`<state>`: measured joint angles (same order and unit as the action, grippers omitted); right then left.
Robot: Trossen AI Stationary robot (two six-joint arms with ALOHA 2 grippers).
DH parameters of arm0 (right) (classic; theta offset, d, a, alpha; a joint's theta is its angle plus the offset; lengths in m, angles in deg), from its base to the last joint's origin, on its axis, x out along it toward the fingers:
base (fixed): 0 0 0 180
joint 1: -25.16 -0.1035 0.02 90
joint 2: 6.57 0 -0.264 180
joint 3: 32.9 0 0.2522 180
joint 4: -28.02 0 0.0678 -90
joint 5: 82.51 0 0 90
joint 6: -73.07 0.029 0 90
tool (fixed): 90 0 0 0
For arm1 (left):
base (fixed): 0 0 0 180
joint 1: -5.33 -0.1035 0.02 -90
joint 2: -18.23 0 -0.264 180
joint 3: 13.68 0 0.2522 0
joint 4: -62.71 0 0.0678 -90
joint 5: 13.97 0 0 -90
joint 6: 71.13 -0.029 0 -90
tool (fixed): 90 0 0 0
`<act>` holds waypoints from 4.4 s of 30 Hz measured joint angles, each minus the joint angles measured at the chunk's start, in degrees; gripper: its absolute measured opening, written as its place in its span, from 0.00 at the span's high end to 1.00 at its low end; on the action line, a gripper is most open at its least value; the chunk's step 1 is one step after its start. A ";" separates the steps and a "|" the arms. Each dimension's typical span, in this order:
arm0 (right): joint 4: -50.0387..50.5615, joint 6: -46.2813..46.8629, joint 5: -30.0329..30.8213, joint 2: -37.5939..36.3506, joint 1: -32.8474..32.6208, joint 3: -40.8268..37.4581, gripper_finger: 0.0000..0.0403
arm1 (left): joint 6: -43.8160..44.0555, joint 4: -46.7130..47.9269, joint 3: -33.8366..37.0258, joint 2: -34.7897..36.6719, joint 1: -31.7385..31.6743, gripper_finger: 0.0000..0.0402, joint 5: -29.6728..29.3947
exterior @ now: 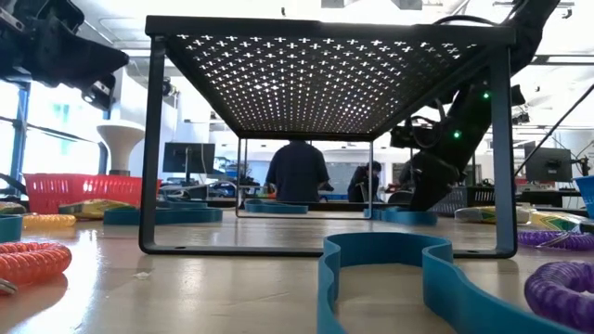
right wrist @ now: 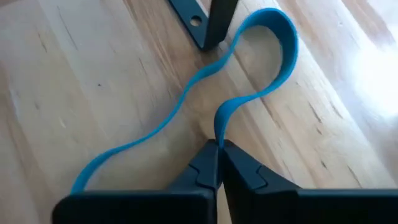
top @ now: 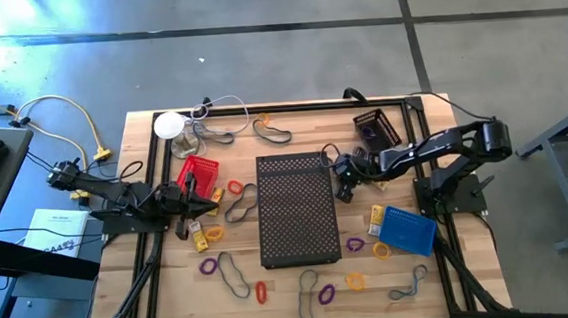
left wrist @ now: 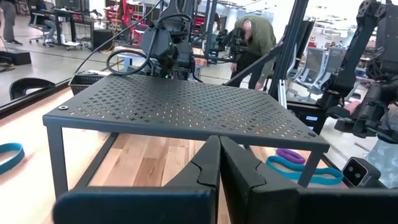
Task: Pick & Place Office Desk Supplies
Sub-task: Put the blue rubber band into the blue bin, then put the violet spring keychain into the black bin
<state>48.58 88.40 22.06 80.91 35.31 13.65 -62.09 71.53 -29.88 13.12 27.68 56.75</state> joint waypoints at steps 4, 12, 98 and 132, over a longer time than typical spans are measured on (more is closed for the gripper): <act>1.30 0.74 2.33 -1.18 -2.19 -0.07 0.99 | 0.00 0.15 0.00 0.01 0.00 0.99 0.00; 17.00 6.71 16.79 -8.63 -10.17 5.98 0.99 | 0.78 0.19 0.00 0.00 0.01 0.99 0.00; 43.63 47.35 13.53 3.05 -55.35 28.53 0.39 | 8.94 -1.54 0.02 -0.63 0.02 0.99 1.79; 35.69 39.80 3.19 12.74 -48.60 27.89 0.39 | 0.31 -42.43 0.02 -28.52 8.42 0.47 0.48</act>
<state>84.26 128.20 25.25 93.65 -13.30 41.54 -61.79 29.11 -29.86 -15.40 36.10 57.23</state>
